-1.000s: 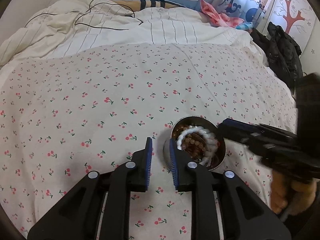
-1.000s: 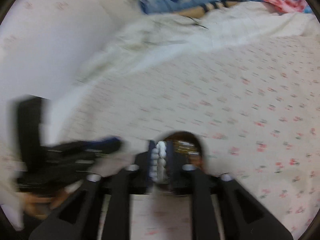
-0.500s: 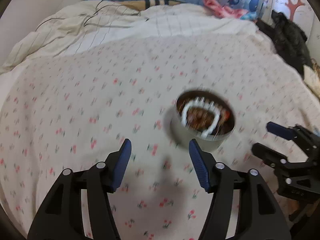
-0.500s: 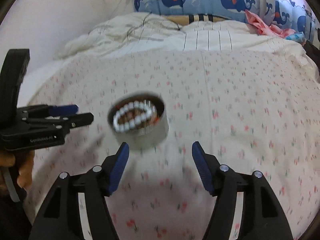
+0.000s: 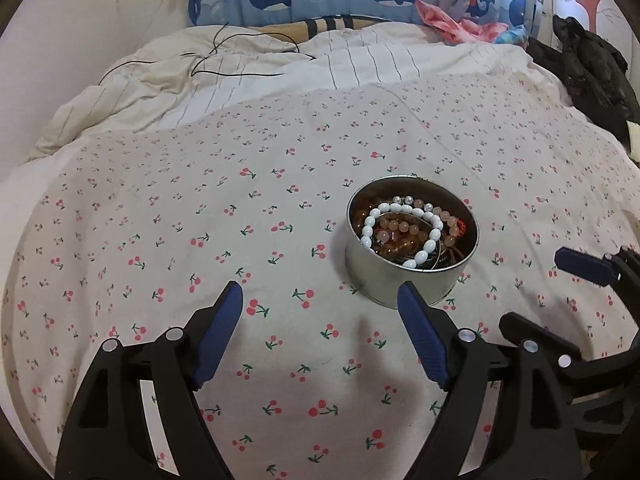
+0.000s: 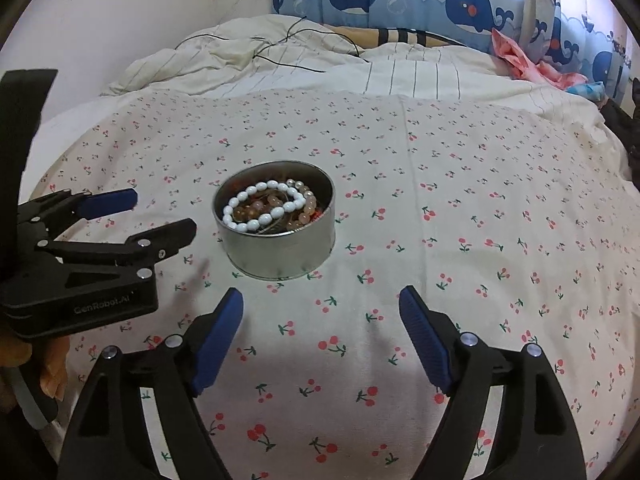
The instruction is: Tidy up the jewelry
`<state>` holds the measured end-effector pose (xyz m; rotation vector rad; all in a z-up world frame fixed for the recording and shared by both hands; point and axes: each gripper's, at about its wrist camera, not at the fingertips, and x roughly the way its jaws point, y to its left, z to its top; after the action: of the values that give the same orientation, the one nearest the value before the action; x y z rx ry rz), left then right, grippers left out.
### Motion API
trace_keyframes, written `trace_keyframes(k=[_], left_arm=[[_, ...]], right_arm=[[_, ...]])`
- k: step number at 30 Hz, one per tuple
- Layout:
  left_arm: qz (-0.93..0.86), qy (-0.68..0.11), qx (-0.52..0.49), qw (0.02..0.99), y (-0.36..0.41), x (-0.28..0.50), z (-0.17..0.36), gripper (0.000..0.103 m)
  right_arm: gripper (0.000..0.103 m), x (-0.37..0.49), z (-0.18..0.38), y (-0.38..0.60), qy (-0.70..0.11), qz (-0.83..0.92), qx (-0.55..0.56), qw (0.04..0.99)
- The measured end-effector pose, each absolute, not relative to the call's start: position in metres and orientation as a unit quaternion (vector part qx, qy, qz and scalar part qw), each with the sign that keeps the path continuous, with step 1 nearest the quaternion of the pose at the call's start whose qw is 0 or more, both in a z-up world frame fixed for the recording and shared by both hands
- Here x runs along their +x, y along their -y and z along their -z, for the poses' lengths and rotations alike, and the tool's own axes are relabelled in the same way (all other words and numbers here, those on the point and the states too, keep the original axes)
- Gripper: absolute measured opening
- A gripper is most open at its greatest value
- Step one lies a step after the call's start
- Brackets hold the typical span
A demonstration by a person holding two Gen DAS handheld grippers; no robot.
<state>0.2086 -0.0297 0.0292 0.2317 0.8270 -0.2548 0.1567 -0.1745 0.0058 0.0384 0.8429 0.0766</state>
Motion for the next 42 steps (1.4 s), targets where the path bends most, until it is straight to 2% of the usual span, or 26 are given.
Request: trace_keyframes(k=[5, 13, 34, 42], left_arm=[[0.124, -0.391, 0.116, 0.904, 0.0352, 0.2042, -0.0279, 0.082], [0.118, -0.385, 0.108, 0.909, 0.0321, 0.2032, -0.0287, 0.084], [0.117, -0.378, 0.109, 0.912, 0.0301, 0.2022, -0.0297, 0.088], [0.116, -0.379, 0.108, 0.912, 0.0290, 0.2027, -0.0292, 0.092]], right_arm=[[0.081, 0.1569, -0.0059, 0.1798, -0.408, -0.026, 0.028, 0.912], [0.085, 0.1574, -0.0042, 0.1805, -0.409, -0.022, 0.025, 0.912], [0.088, 0.1579, -0.0019, 0.1810, -0.408, -0.019, 0.025, 0.912], [0.090, 0.1576, -0.0001, 0.1820, -0.408, -0.017, 0.025, 0.913]])
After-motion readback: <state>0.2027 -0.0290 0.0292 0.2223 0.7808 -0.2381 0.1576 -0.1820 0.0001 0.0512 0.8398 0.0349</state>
